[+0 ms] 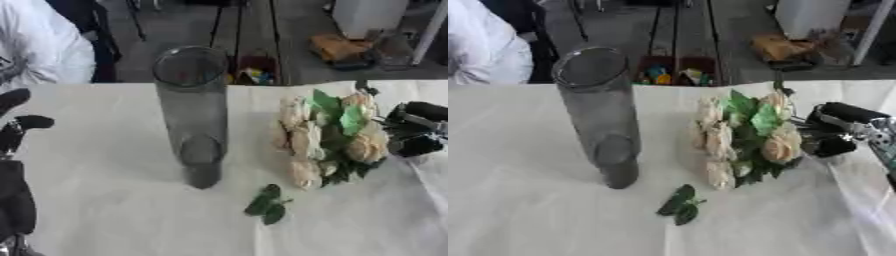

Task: Arrange flowers into the vase.

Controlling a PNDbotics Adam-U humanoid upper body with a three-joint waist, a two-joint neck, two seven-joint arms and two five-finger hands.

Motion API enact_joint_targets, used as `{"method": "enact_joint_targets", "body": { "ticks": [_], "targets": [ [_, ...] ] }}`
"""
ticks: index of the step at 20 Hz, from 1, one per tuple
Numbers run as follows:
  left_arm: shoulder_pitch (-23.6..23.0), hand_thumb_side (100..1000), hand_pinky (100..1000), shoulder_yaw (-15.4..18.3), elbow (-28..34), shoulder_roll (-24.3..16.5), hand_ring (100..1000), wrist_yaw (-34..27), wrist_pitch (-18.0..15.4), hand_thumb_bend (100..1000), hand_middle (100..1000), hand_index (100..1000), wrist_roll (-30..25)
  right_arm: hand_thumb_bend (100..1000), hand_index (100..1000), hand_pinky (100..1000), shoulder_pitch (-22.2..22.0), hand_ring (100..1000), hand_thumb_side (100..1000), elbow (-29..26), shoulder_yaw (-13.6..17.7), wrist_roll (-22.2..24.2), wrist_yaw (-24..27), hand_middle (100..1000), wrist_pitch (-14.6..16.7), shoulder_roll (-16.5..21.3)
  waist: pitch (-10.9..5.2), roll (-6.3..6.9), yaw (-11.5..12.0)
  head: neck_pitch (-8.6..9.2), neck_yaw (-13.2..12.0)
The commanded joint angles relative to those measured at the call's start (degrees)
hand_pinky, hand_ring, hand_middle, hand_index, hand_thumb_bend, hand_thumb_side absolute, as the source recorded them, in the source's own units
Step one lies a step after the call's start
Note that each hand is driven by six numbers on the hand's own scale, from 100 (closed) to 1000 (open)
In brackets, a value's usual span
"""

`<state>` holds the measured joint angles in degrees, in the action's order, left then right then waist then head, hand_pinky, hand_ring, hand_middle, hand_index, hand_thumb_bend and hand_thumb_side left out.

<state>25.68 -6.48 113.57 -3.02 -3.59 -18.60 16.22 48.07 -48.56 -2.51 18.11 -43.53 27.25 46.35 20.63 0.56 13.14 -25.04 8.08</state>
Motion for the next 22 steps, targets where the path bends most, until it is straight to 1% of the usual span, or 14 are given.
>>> {"method": "enact_joint_targets", "body": {
  "ticks": [1,2,4,5,6,7,8,9,12,13,14,18,22],
  "targets": [
    [0.7,1000,536,0.2,1.0,-0.2,698,0.0,0.2,365,709,910,0.0,288,124,229,-0.5,152,600,0.7,-0.5,-4.1,0.6,100,-0.2,-0.3,-0.78,0.02,0.1,0.35,-0.3],
    [0.7,1000,536,0.2,1.0,-0.2,697,0.0,0.2,365,708,910,0.0,275,122,201,-0.5,124,675,0.6,-0.4,-6.0,0.8,100,-0.6,-0.4,-0.79,0.02,0.1,0.33,-0.2],
    [0.6,1000,536,0.2,1.0,-0.2,696,0.1,0.2,364,708,910,-0.1,233,123,180,-0.7,101,723,0.7,-0.3,-9.5,1.4,100,-1.7,-0.5,-0.8,0.0,0.1,0.23,-0.3],
    [0.6,1000,536,0.2,1.0,-0.2,696,0.1,0.3,364,707,910,-0.1,186,122,176,-0.7,100,759,0.7,-0.4,-10.9,1.7,100,-2.3,-0.6,-0.81,-0.01,0.1,0.14,-0.3],
    [0.6,1000,536,0.2,1.0,-0.2,695,0.1,0.3,364,707,910,-0.1,119,119,175,-0.8,100,788,0.7,-0.4,-12.1,2.0,100,-2.7,-0.6,-0.82,-0.02,0.0,0.05,-0.3],
    [0.6,1000,536,0.2,1.0,-0.2,695,0.1,0.3,364,707,910,-0.1,100,118,175,-0.9,100,810,0.7,-0.4,-13.5,2.5,100,-3.2,-0.7,-0.83,-0.03,0.0,-0.01,-0.4],
    [0.6,1000,536,0.2,1.0,-0.2,695,0.2,0.3,364,707,910,-0.1,100,118,175,-0.9,100,820,0.6,-0.4,-14.7,3.1,100,-3.6,-0.7,-0.84,-0.04,0.0,-0.03,-0.4],
    [0.6,1000,536,0.2,1.0,-0.2,695,0.2,0.4,364,707,910,-0.2,100,116,176,-0.9,100,865,0.4,-0.4,-16.1,3.9,100,-4.1,-0.7,-0.86,-0.04,0.0,-0.06,-0.5],
    [0.6,1000,536,0.3,1.0,-0.2,694,0.3,0.4,363,706,910,-0.2,100,113,173,-0.8,100,825,-0.6,-0.6,-19.3,6.7,100,-5.0,-0.5,-0.96,-0.08,-0.1,-0.26,-0.7],
    [0.5,1000,536,0.3,1.0,-0.2,693,0.3,0.4,364,706,910,-0.2,100,113,164,-0.8,100,771,-1.1,-0.6,-20.1,8.1,100,-5.3,-0.5,-1.04,-0.11,-0.2,-0.34,-0.8],
    [0.5,1000,536,0.3,1.0,-0.3,693,0.3,0.4,363,706,910,-0.2,100,114,162,-0.7,100,759,-1.7,-0.8,-20.3,9.8,100,-5.7,-0.3,-1.1,-0.13,-0.2,-0.42,-0.8],
    [0.4,1000,536,0.4,1.0,-0.4,693,0.3,0.4,368,706,910,0.0,100,120,151,-0.7,100,724,-5.4,-1.5,-18.2,17.1,100,-7.8,0.6,-1.45,-0.23,-0.3,-0.79,-1.1],
    [0.3,1000,536,0.5,1.0,-0.5,692,0.3,0.4,371,706,911,0.1,100,120,143,-0.3,100,691,-11.7,-1.9,-15.6,24.7,100,-10.8,2.2,-1.85,-0.39,-0.5,-1.27,-1.5]
  ]
}}
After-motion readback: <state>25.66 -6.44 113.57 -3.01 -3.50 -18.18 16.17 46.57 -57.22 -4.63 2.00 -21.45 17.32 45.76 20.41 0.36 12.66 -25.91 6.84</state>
